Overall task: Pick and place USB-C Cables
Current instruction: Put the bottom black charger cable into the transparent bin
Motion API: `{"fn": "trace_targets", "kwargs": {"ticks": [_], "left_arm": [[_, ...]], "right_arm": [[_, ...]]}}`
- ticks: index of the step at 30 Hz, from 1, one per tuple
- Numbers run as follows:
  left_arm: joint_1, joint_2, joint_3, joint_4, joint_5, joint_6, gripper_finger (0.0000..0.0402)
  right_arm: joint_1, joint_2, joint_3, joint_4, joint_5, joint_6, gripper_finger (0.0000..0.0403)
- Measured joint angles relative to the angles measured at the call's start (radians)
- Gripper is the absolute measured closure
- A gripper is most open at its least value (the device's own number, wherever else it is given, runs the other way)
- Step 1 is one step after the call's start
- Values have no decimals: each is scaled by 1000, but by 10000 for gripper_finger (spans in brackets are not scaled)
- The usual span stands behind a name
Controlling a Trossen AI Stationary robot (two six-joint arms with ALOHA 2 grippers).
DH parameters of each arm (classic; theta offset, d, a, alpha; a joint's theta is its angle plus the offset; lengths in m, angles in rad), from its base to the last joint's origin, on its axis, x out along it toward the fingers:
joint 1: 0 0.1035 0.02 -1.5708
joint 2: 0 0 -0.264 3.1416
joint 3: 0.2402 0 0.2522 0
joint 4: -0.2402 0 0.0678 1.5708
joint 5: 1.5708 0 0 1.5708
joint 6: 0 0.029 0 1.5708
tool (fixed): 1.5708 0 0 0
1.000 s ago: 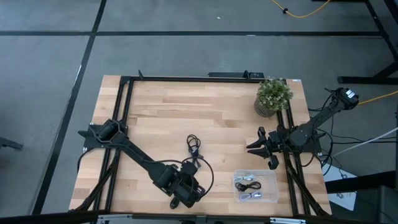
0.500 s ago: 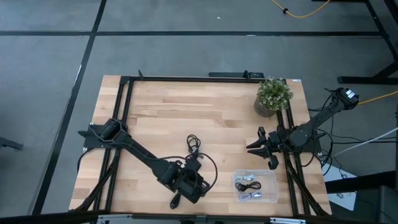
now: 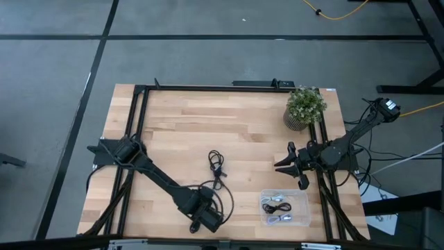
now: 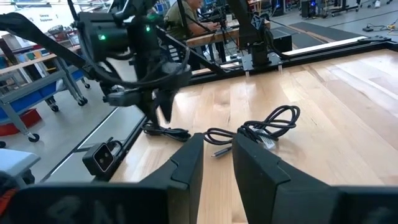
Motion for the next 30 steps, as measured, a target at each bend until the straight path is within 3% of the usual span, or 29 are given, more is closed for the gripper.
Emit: {"fn": "trace_targets", "kwargs": {"ticks": [7, 20, 25, 30], "left_arm": [[-33, 28, 1, -12, 22, -127, 256], [-32, 125, 7, 55, 16, -143, 256], [-19, 148, 9, 55, 14, -220, 256], [10, 145, 4, 64, -22, -261, 284]], "right_arm": [[0, 0, 0, -11, 0, 0, 313], [0, -3, 0, -39, 0, 3, 313], [0, 1, 0, -42, 0, 3, 313], [0, 0, 0, -46, 0, 3, 313]]}}
